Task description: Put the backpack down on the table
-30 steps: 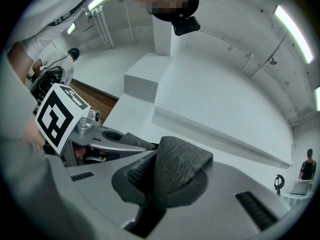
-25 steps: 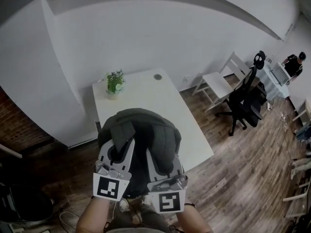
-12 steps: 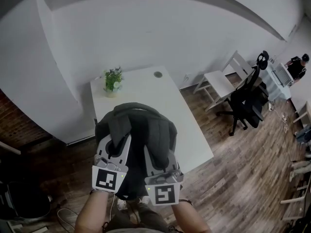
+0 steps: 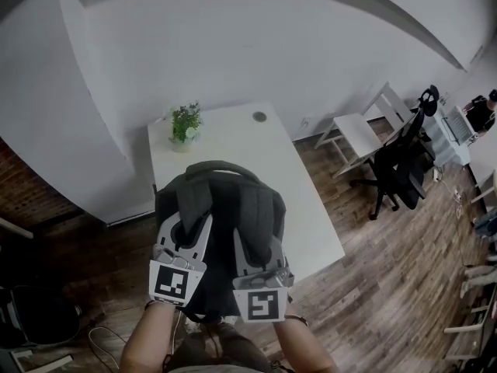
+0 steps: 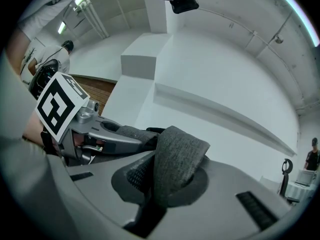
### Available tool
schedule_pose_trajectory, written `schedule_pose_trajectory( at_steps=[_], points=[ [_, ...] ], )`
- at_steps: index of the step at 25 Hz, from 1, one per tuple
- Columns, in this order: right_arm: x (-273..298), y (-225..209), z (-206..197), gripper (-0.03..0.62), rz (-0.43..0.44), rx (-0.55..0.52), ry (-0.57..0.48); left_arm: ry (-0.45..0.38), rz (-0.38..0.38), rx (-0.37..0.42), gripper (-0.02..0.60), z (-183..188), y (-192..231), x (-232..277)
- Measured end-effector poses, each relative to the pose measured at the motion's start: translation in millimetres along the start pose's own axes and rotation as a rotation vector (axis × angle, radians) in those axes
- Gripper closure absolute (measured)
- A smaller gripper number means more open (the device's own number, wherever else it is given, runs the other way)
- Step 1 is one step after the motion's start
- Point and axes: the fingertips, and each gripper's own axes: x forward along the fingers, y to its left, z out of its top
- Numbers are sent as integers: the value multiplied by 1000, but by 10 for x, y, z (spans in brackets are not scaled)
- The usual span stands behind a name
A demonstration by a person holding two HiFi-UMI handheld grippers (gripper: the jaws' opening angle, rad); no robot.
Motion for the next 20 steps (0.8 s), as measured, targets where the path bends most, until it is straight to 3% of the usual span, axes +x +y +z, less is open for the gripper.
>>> schedule_pose_trajectory(
  at_steps=[13, 20],
  points=[
    [403, -107, -409, 542, 12, 18, 45, 81, 46, -115, 469, -455, 198, 316],
    [598, -129, -612, 542, 37, 40, 82, 130, 67, -105, 432, -691, 290, 456]
  ],
)
